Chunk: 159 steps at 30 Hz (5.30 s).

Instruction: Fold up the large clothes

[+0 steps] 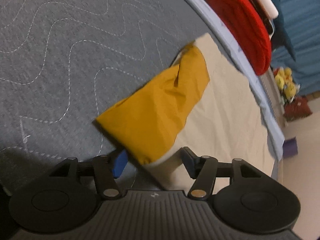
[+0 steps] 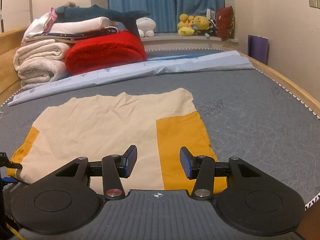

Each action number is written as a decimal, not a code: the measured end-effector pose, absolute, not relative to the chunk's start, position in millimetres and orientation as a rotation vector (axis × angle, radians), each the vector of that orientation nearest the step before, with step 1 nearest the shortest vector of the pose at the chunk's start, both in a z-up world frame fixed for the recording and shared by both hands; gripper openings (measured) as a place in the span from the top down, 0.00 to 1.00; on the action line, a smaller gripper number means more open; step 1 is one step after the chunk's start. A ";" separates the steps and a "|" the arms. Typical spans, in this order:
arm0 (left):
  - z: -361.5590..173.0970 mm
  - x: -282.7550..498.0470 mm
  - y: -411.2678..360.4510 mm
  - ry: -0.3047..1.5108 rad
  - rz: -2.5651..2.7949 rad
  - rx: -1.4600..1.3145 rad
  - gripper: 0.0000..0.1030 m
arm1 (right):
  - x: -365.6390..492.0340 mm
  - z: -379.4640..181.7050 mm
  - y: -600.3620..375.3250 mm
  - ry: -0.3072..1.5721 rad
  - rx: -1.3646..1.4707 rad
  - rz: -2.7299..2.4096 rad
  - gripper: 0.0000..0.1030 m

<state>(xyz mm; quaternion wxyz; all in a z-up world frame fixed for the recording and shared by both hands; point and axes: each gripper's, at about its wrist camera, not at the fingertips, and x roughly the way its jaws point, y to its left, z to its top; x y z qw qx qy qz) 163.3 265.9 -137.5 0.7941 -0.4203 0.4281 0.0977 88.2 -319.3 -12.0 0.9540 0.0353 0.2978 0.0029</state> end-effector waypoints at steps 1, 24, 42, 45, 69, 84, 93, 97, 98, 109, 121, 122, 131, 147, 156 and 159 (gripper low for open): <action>-139.4 164.0 267.1 0.904 0.211 -0.918 0.34 | 88.6 -12.8 -318.9 0.608 0.068 0.006 0.52; -135.4 210.6 277.2 0.773 0.144 -0.928 0.81 | 104.6 -26.3 -279.7 0.672 0.016 0.026 0.52; 4.4 172.2 292.4 0.799 0.124 -0.487 0.84 | 126.8 -38.4 -173.7 0.664 -0.015 0.210 0.52; -9.6 160.1 281.7 0.758 0.139 -0.431 0.83 | 125.6 -40.5 -155.6 0.652 -0.019 0.265 0.52; -4.0 161.5 265.7 0.746 0.160 -0.418 0.83 | 137.2 -50.9 -164.6 0.748 0.041 0.205 0.57; 25.9 168.2 194.0 0.635 0.095 -0.318 0.83 | 88.8 0.5 -303.8 0.495 0.070 0.037 0.57; 38.9 183.2 56.1 0.531 -0.147 -0.120 0.84 | 79.7 5.0 -363.1 0.467 0.165 -0.022 0.57; 28.7 185.3 -10.1 0.515 -0.292 -0.033 0.84 | 83.1 5.3 -376.4 0.472 0.217 -0.029 0.56; 24.7 184.6 -25.1 0.513 -0.332 -0.020 0.84 | 84.2 5.6 -377.2 0.470 0.221 -0.030 0.56; -34.8 200.5 -95.2 0.860 -0.721 -0.110 0.26 | 110.3 -16.3 -374.4 0.621 0.448 0.087 0.33; -23.3 220.2 15.7 0.836 -0.409 -0.182 0.26 | 149.4 -59.6 -311.5 0.922 0.499 0.170 0.30; -24.9 218.7 19.7 0.837 -0.381 -0.156 0.26 | 150.5 -60.0 -305.1 0.919 0.474 0.161 0.33; -27.8 226.5 49.8 0.856 -0.277 -0.135 0.26 | 122.0 -15.5 -293.7 0.572 0.288 0.205 0.98; -43.2 225.8 2.1 0.917 -0.350 -0.025 0.26 | 118.2 -39.1 -365.7 0.733 0.155 -0.072 1.00; -83.7 233.8 -10.4 1.093 -0.341 0.140 0.25 | 135.4 -78.8 -365.2 1.013 0.162 -0.113 1.00; -65.6 228.8 -8.3 1.039 -0.384 0.136 0.25 | 133.6 -77.5 -358.3 1.006 0.117 -0.121 1.00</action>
